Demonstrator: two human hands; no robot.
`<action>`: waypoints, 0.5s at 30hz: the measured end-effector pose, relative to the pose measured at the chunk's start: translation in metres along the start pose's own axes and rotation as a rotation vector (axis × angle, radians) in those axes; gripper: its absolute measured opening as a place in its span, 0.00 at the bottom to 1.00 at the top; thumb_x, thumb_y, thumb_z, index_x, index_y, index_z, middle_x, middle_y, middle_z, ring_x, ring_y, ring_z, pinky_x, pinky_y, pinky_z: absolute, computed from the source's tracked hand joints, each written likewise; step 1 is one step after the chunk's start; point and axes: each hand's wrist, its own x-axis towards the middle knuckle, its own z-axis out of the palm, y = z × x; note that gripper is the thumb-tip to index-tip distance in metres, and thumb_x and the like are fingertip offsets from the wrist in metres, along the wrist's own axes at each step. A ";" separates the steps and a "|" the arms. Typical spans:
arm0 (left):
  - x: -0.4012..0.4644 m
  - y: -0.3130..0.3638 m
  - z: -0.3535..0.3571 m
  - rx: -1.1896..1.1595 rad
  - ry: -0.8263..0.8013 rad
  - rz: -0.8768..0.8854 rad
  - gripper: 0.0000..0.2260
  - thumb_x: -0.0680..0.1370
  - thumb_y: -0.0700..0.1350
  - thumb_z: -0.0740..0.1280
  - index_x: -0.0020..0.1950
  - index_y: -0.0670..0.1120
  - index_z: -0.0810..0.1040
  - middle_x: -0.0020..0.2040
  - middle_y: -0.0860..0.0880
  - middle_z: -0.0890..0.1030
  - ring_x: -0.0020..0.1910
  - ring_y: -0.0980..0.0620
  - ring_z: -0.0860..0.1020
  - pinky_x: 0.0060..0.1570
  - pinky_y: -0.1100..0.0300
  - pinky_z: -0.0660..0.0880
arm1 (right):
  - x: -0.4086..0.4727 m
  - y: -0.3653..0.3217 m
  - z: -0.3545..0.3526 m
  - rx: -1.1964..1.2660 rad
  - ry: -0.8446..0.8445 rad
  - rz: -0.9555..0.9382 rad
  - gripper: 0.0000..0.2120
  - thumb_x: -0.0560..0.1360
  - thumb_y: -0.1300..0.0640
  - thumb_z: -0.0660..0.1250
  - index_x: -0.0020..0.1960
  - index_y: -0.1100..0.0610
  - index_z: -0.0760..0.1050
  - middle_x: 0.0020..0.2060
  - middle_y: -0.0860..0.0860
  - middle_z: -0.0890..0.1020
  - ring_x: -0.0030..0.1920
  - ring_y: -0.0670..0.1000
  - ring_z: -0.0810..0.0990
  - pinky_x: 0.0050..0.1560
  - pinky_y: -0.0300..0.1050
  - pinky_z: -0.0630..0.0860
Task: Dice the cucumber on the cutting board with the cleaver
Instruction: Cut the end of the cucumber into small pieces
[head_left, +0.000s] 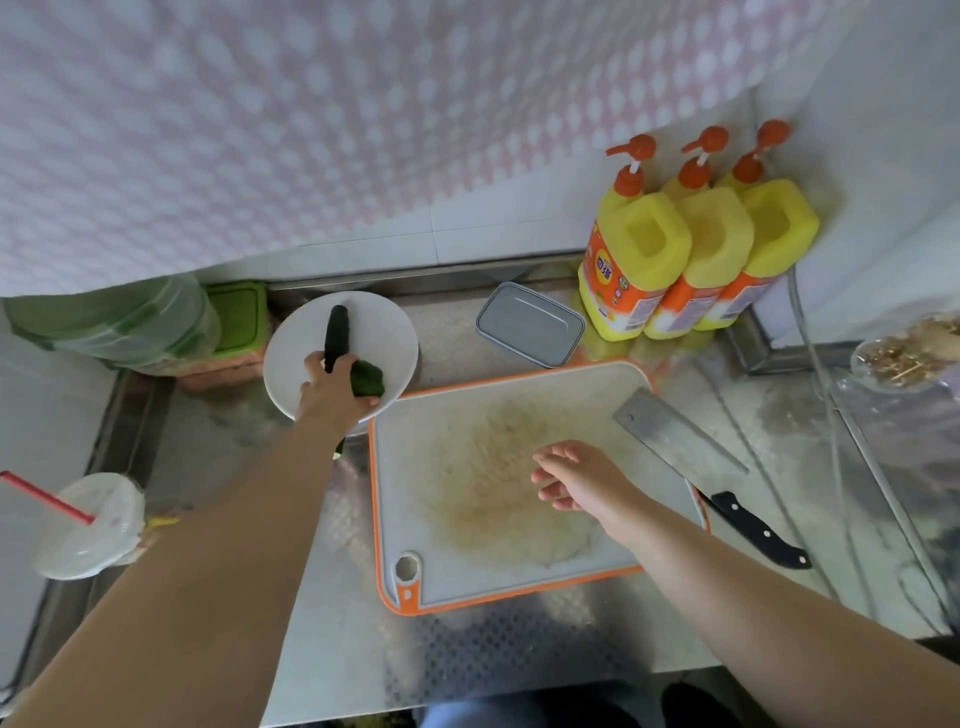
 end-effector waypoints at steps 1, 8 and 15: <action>-0.004 0.002 0.002 -0.042 0.020 -0.013 0.27 0.75 0.50 0.71 0.71 0.51 0.64 0.71 0.43 0.53 0.59 0.33 0.70 0.66 0.42 0.69 | 0.000 0.002 -0.003 0.001 0.006 0.006 0.07 0.79 0.55 0.62 0.55 0.55 0.75 0.42 0.50 0.82 0.35 0.47 0.79 0.37 0.39 0.75; -0.062 0.038 0.004 -0.172 0.125 0.220 0.28 0.74 0.48 0.73 0.71 0.50 0.67 0.75 0.45 0.52 0.63 0.34 0.69 0.65 0.40 0.69 | 0.005 0.023 -0.033 -0.037 0.111 -0.027 0.04 0.78 0.57 0.63 0.52 0.55 0.75 0.42 0.52 0.81 0.35 0.48 0.78 0.37 0.39 0.72; -0.128 0.081 0.070 0.088 -0.113 0.517 0.32 0.70 0.52 0.75 0.71 0.54 0.67 0.75 0.45 0.57 0.61 0.37 0.71 0.54 0.42 0.76 | -0.003 0.055 -0.062 -0.512 0.327 -0.137 0.06 0.77 0.56 0.61 0.52 0.50 0.74 0.45 0.41 0.77 0.49 0.45 0.76 0.49 0.40 0.69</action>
